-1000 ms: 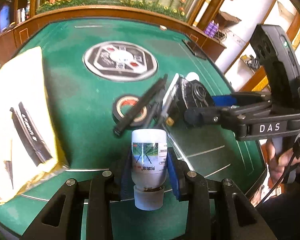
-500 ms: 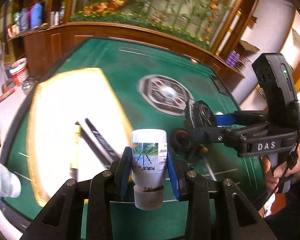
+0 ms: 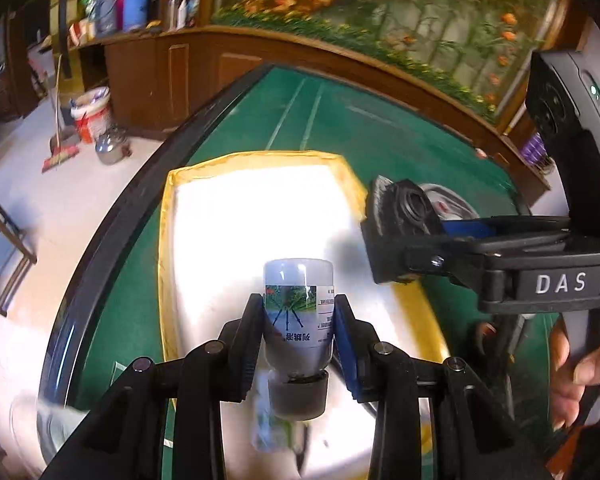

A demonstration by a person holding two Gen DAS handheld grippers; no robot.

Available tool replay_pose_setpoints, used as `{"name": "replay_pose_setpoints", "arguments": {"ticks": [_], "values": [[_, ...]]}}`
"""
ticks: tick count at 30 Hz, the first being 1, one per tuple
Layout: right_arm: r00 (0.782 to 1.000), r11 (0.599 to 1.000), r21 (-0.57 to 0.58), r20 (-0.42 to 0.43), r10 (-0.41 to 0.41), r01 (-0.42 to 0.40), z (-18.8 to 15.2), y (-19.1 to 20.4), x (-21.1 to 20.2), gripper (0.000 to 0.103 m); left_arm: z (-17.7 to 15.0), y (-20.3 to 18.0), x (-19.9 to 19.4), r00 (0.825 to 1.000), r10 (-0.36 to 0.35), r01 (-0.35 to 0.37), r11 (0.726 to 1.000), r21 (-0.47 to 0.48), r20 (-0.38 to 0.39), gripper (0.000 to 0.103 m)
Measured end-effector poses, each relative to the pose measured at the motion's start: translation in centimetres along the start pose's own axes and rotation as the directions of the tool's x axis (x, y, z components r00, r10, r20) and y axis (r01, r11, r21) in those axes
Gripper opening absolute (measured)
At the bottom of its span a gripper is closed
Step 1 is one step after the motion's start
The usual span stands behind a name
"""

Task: Organize rigid objects
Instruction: 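Carry the bottle and black plastic part into the white tray and release, then move both grippers back over the remaining pens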

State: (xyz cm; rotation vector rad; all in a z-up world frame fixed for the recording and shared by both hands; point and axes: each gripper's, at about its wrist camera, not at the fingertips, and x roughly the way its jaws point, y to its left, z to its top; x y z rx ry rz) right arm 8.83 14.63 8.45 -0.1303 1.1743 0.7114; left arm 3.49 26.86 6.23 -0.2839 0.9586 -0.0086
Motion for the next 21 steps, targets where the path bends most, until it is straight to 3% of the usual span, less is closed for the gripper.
{"name": "replay_pose_setpoints", "arguments": {"ticks": [9, 16, 21], "values": [[0.996, 0.999, 0.034, -0.084, -0.036, 0.039, 5.8, 1.0, 7.2, 0.065, 3.1, 4.5, 5.4, 0.997, 0.006, -0.014, 0.994, -0.112, -0.071, 0.036], [0.991, 0.995, 0.067, -0.122, -0.061, 0.070, 7.3, -0.2, 10.4, 0.065, 2.5, 3.9, 5.8, 0.998, 0.009, -0.015, 0.995, -0.099, -0.056, 0.037], [0.992, 0.997, 0.044, -0.111, -0.064, 0.069, 7.7, 0.2, 10.5, 0.066, 2.3, 4.4, 5.6, 0.999, 0.015, -0.020, 0.994, -0.111, -0.047, 0.039]]}}
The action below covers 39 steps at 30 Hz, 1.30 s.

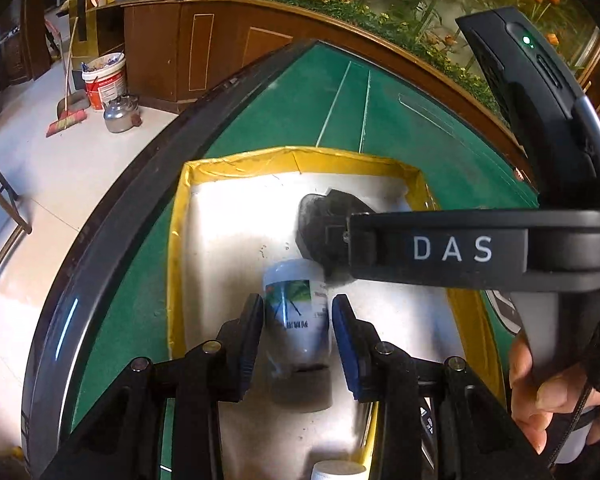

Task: Organize rigid objects
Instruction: 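Move both grippers back over the remaining pens, then grasp black pens with the left gripper while the right grasps the red-labelled white bottle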

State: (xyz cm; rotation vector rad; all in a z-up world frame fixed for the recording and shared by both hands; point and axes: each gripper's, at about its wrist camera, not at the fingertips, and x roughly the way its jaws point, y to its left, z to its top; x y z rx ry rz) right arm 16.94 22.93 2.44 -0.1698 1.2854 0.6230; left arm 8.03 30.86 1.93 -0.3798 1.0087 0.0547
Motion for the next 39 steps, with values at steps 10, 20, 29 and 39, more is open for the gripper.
{"name": "replay_pose_setpoints", "arguments": {"ticks": [10, 20, 29, 39], "values": [[0.992, 0.995, 0.035, 0.086, 0.089, -0.092, -3.3, -2.0, -5.6, 0.066, -1.0, -1.3, -4.1, 0.997, -0.023, 0.023, 1.000, -0.001, 0.069, 0.053], [0.970, 0.972, 0.138, 0.177, 0.164, -0.189, -14.7, -8.4, -12.8, 0.066, -4.5, -8.8, -8.8, 0.987, -0.121, 0.102, 0.980, 0.171, 0.104, 0.053], [0.971, 0.936, 0.326, 0.233, 0.054, -0.130, -26.2, -18.3, -18.3, 0.066, -7.9, -19.0, -6.4, 0.977, -0.201, 0.213, 0.900, 0.380, -0.072, 0.052], [0.969, 0.887, 0.448, 0.248, -0.009, -0.107, -33.5, -24.3, -21.4, 0.066, -10.6, -26.9, -0.4, 0.951, -0.195, 0.294, 0.809, 0.509, -0.241, 0.052]]}}
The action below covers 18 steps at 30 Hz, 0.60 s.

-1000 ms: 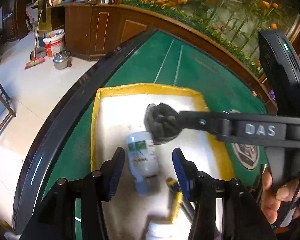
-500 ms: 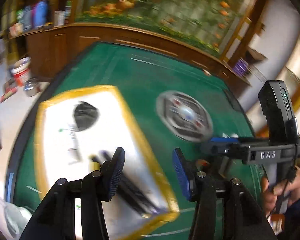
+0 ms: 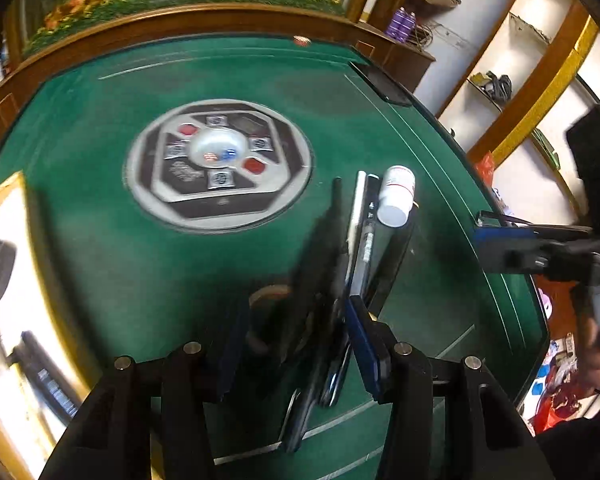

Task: Organize rigid objects
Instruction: 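Grasp black pens with the left gripper while the right grasps the red-labelled white bottle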

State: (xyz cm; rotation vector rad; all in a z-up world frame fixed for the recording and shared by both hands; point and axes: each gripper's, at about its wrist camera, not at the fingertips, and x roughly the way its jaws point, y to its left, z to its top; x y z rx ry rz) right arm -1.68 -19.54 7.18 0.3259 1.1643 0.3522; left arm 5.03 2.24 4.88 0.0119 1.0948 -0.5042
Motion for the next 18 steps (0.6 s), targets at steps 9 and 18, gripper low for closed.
{"name": "replay_pose_setpoints", "arguments": {"ticks": [9, 18], "values": [[1.000, 0.999, 0.039, 0.013, -0.021, 0.021, -0.4, -3.3, -1.9, 0.066, 2.3, -0.3, 4.5, 0.998, 0.055, -0.055, 0.998, -0.015, -0.044, 0.029], [1.000, 0.998, 0.066, -0.010, -0.005, 0.005, 2.5, -4.5, -0.1, 0.066, -1.3, -0.3, 1.9, 0.996, 0.092, -0.092, 0.988, -0.125, -0.008, 0.014]]}}
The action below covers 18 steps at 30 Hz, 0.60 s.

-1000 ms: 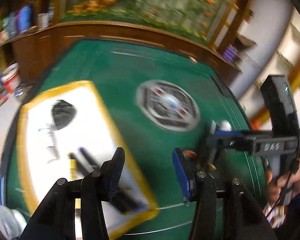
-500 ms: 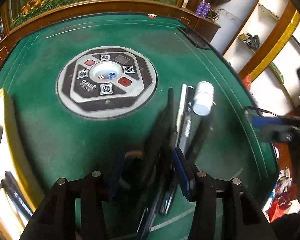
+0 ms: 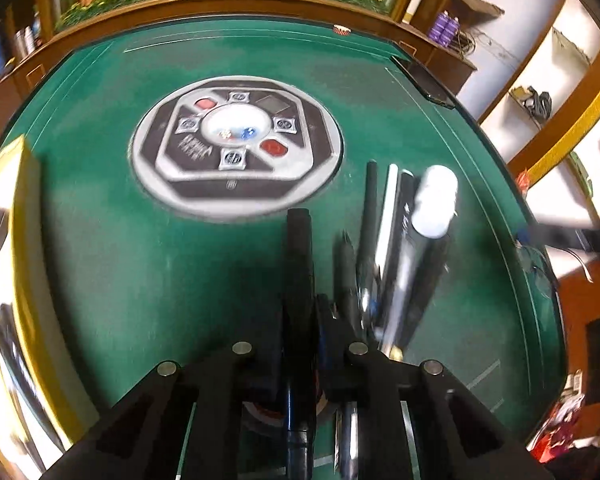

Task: Organize rigid objects
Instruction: 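Grasp black pens with the left gripper while the right grasps the red-labelled white bottle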

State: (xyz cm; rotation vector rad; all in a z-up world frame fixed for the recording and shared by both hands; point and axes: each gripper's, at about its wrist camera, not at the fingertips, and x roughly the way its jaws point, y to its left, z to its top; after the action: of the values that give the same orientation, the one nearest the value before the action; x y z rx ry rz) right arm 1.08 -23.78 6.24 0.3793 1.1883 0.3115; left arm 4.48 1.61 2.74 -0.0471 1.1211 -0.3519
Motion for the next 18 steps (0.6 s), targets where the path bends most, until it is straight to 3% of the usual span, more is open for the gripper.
{"name": "replay_pose_setpoints", "arguments": {"ticks": [3, 7, 12, 15, 18], "values": [[1.000, 0.999, 0.035, -0.003, -0.009, 0.009, 2.2, -0.5, 1.5, 0.066, -1.3, 0.4, -0.5, 1.000, -0.007, 0.007, 1.000, -0.030, 0.000, 0.014], [0.993, 0.993, 0.045, -0.045, -0.106, 0.108, 4.4, -0.9, 4.3, 0.065, -2.3, 0.5, -1.0, 1.000, 0.007, -0.007, 0.999, -0.050, 0.007, 0.014], [0.989, 0.992, 0.035, -0.090, -0.121, 0.124, 5.0, -0.5, 7.1, 0.056, -2.5, 1.2, -1.0, 1.000, 0.013, -0.012, 0.997, -0.075, 0.013, 0.014], [0.985, 0.989, -0.042, -0.092, -0.145, 0.142, 5.5, 1.0, 8.3, 0.039, -2.6, 1.5, -1.0, 1.000, 0.010, -0.009, 0.996, -0.087, 0.014, 0.014], [0.985, 0.987, -0.085, -0.100, -0.142, 0.134, 5.4, 1.5, 8.9, 0.037, -2.3, 1.8, -0.5, 1.000, 0.004, -0.003, 0.995, -0.100, 0.008, 0.014]]}}
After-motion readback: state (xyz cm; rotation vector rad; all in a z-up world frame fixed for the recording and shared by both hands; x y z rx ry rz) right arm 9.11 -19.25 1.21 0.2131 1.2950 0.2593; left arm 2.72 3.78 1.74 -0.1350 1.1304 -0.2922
